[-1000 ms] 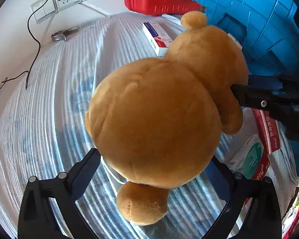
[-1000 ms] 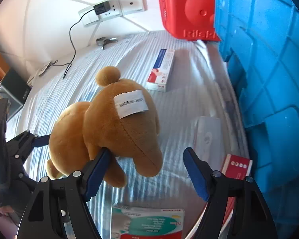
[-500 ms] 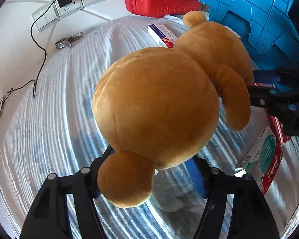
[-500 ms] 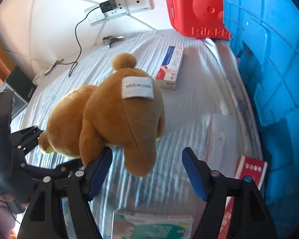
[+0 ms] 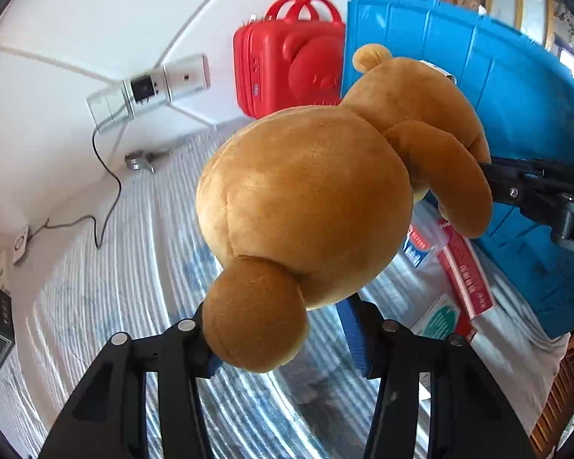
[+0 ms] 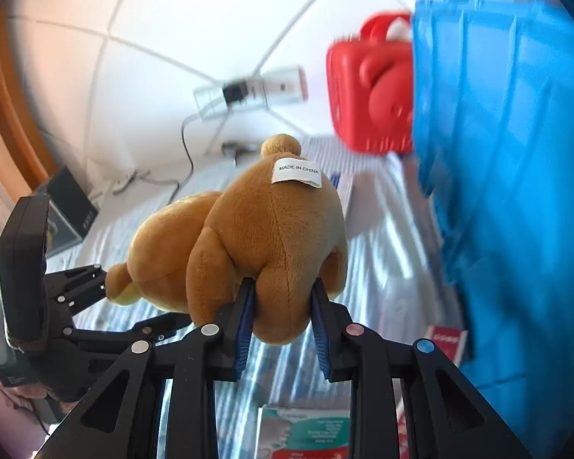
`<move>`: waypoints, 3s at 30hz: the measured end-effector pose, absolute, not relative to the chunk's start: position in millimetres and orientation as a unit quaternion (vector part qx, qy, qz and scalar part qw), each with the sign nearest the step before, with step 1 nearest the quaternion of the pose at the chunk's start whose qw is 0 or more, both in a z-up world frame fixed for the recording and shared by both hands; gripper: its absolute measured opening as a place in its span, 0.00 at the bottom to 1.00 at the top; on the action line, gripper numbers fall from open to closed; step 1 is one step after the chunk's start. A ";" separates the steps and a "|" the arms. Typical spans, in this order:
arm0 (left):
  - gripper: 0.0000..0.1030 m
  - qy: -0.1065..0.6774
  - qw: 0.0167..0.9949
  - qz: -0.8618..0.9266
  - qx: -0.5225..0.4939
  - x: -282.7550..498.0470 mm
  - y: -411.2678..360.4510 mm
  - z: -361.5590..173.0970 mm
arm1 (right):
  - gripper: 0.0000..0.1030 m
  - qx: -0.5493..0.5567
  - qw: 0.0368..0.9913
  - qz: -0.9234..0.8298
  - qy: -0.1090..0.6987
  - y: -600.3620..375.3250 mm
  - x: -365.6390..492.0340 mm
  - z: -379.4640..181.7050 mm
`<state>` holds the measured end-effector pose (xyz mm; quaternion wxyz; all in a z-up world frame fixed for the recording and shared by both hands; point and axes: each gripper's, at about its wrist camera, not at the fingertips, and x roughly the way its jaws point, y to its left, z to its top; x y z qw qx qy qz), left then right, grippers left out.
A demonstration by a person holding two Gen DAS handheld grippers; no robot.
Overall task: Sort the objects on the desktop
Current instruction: 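Carry the teddy bear into the blue bin and open both tools, then move both tools back over the bed toward the medicine boxes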
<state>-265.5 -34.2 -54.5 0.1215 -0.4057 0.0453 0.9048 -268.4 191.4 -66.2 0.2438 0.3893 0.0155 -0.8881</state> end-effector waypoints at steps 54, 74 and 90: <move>0.72 0.169 0.322 0.873 -0.326 -206.0 287.3 102.4 | 0.99 0.369 -0.227 -0.894 -0.115 536.2 -106.7 75.9; 0.72 0.107 0.319 0.902 -0.272 -165.6 223.2 127.3 | 1.00 0.335 -0.205 -0.918 -0.055 473.3 -73.6 98.7; 0.79 0.069 0.134 0.922 -0.358 -186.0 32.3 13.9 | 1.00 0.262 0.023 -0.965 -0.012 283.5 -71.8 65.5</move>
